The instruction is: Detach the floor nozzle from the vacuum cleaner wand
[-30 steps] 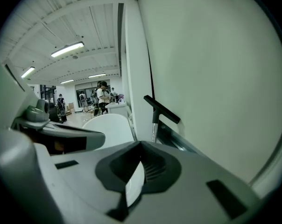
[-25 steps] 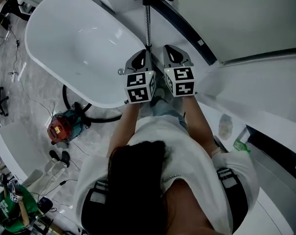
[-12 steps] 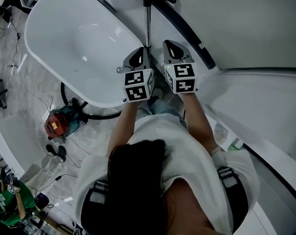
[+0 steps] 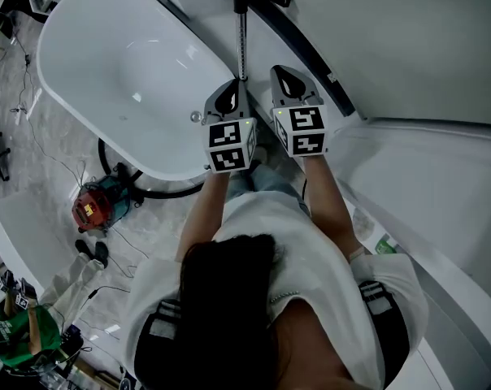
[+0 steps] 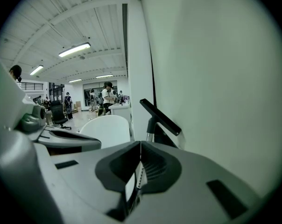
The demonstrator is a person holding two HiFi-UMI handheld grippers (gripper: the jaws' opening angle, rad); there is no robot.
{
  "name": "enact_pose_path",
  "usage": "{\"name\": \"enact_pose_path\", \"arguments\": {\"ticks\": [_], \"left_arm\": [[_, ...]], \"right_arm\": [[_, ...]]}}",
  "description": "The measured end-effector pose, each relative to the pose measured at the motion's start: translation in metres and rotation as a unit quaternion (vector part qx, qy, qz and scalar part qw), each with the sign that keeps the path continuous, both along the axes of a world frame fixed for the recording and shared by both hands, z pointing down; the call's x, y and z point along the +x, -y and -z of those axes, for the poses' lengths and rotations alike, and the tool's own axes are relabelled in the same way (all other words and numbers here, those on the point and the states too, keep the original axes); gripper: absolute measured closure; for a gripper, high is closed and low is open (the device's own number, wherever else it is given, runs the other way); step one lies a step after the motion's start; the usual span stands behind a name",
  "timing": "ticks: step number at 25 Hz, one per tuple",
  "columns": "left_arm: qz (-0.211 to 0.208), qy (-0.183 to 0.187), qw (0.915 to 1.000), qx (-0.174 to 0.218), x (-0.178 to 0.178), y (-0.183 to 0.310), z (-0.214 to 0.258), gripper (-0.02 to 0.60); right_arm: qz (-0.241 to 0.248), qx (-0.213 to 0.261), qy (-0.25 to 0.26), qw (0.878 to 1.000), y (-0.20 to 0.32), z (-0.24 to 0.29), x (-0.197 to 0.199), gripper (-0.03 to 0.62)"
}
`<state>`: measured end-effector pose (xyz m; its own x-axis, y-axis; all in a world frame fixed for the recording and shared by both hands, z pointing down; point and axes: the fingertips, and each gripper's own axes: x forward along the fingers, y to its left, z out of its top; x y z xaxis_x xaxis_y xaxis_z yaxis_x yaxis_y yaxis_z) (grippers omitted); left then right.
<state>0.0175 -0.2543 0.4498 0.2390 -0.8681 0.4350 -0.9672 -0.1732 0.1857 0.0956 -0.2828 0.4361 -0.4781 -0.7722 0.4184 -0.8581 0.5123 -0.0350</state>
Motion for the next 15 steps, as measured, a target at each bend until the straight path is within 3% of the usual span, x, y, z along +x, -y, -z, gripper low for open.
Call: {"name": "enact_pose_path", "arguments": {"ticks": [15], "left_arm": [[-0.006, 0.003, 1.0, -0.005, -0.009, 0.019, -0.004, 0.586]], "right_arm": [[0.021, 0.033, -0.025, 0.999, 0.038, 0.018, -0.008, 0.579]]}}
